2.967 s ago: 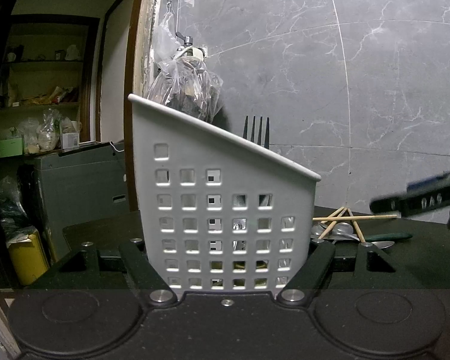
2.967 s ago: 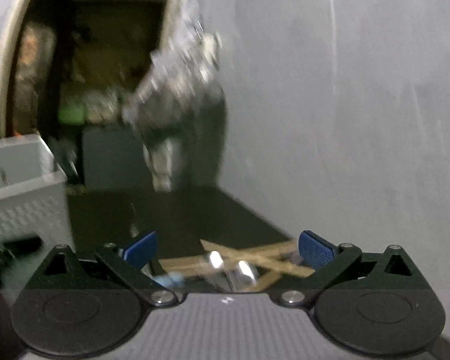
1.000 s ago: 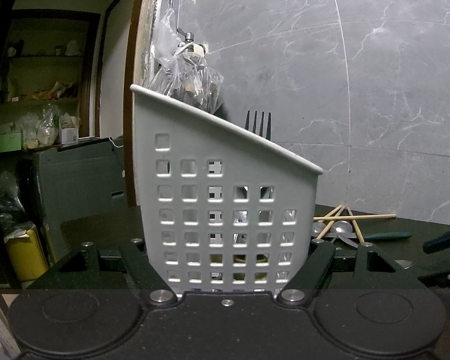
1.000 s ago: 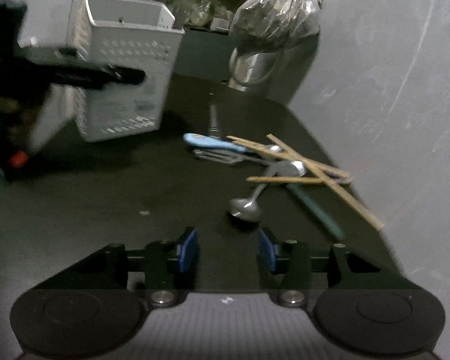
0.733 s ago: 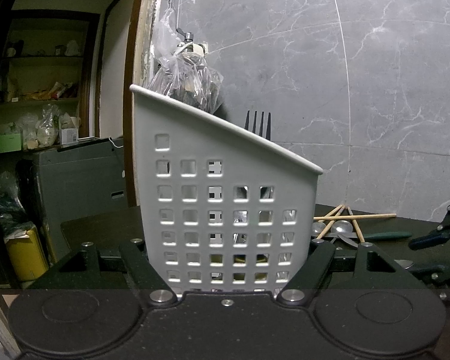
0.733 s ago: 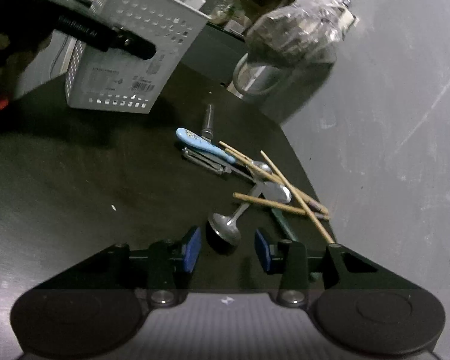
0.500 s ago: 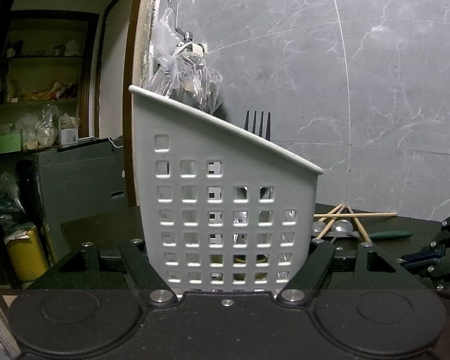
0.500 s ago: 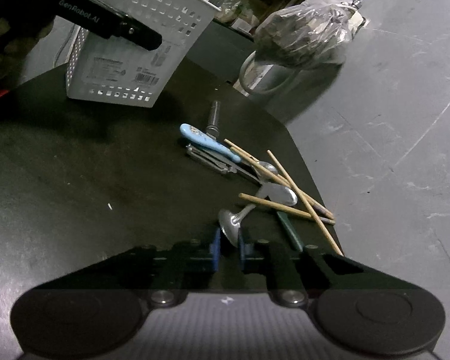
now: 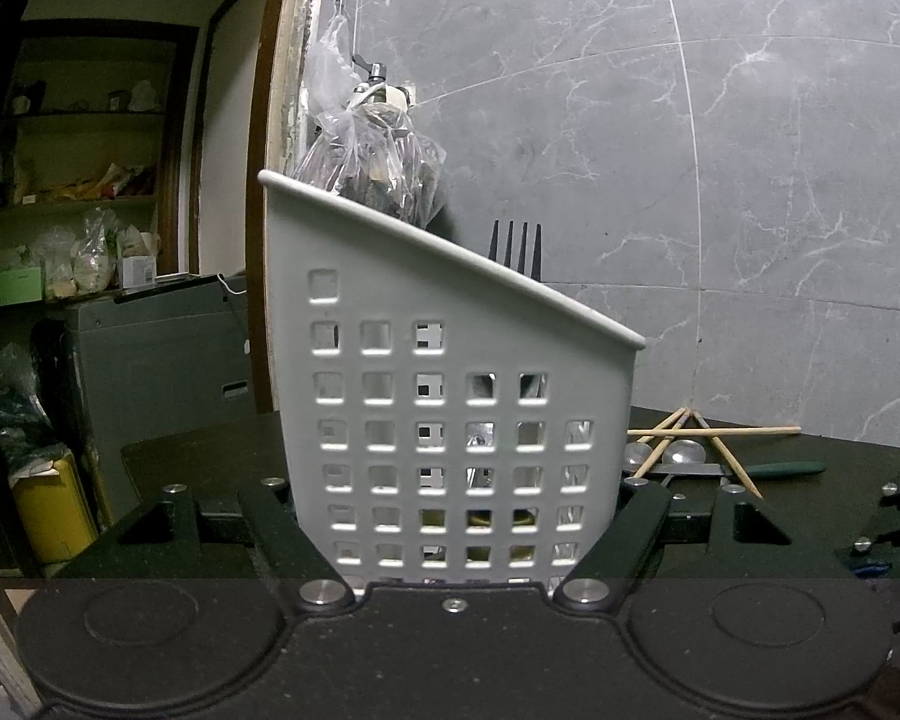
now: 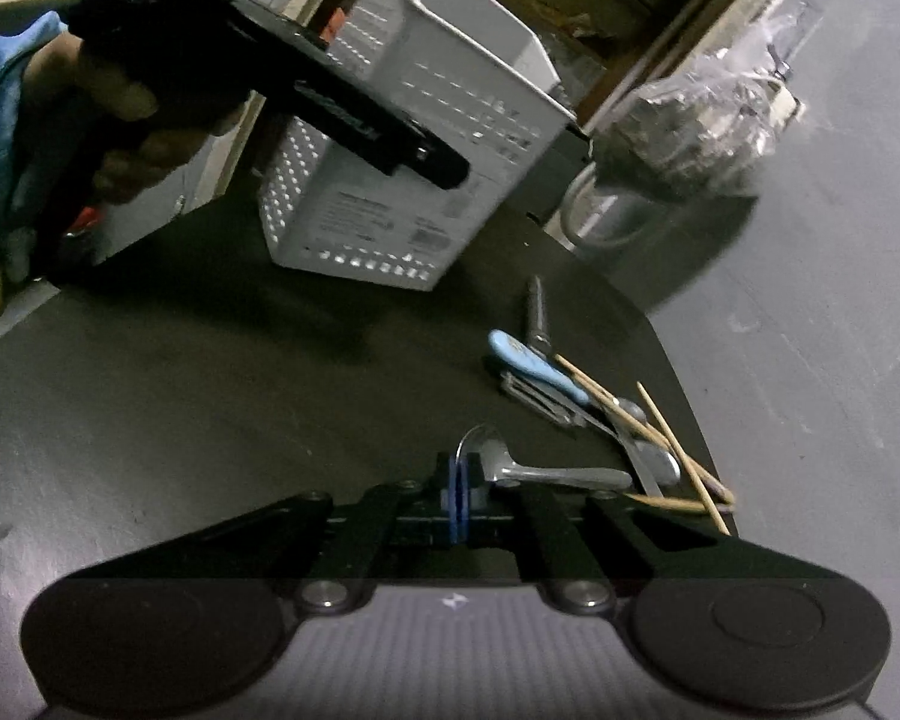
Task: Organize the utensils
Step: 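Close the right gripper on the silver spoon and lift it, then raise the silver spoon over the basket and lower it in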
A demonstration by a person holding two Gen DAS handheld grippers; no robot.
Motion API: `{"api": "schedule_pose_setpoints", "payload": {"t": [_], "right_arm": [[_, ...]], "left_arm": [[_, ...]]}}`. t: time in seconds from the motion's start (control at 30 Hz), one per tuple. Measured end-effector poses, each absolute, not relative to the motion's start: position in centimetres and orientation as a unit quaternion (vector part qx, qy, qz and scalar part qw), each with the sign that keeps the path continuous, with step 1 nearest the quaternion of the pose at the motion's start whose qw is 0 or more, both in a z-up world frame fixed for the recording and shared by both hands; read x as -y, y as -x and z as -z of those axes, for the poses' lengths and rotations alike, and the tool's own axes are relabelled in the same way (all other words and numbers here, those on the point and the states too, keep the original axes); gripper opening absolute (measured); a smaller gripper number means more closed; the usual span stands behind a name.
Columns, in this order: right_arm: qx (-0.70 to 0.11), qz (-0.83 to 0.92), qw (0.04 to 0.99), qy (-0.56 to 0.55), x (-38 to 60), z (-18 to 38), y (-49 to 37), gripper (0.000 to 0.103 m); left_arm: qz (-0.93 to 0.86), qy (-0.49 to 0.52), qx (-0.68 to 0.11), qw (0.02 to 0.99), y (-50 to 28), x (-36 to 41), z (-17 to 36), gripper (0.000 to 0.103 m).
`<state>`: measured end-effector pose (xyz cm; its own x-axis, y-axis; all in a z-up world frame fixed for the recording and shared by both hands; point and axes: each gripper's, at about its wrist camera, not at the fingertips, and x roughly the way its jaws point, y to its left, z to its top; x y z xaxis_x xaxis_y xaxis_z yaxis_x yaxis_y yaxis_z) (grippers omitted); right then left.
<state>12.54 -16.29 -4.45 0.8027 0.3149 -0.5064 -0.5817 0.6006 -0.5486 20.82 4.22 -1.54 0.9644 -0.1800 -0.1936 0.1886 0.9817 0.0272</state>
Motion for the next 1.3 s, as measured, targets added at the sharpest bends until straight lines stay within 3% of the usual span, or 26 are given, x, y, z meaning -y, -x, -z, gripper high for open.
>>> {"api": "schedule_pose_setpoints", "payload": {"t": [0.13,0.37,0.43,0.53,0.83,1.3], "right_arm": [[-0.174,-0.251,0.874,0.378,15.3,4.8,-13.0,0.008],[-0.150,-0.221,0.874,0.405,14.4,5.5,-13.5,0.030],[-0.148,-0.221,0.875,0.404,14.4,5.6,-13.8,0.028],[-0.163,-0.234,0.873,0.396,14.4,5.8,-14.3,0.005],[-0.128,-0.248,0.894,0.351,14.9,3.9,-13.4,0.002],[-0.149,-0.315,0.937,-0.022,21.8,-3.2,-16.9,0.002]], "left_arm": [[0.093,-0.023,-0.095,0.991,-20.8,-4.2,1.6,0.076],[0.093,-0.023,-0.096,0.991,-20.8,-4.2,1.6,0.076],[0.093,-0.023,-0.096,0.991,-20.8,-4.2,1.6,0.076],[0.093,-0.023,-0.096,0.991,-20.8,-4.2,1.6,0.076],[0.093,-0.023,-0.096,0.991,-20.8,-4.2,1.6,0.076],[0.093,-0.023,-0.096,0.991,-20.8,-4.2,1.5,0.076]]}}
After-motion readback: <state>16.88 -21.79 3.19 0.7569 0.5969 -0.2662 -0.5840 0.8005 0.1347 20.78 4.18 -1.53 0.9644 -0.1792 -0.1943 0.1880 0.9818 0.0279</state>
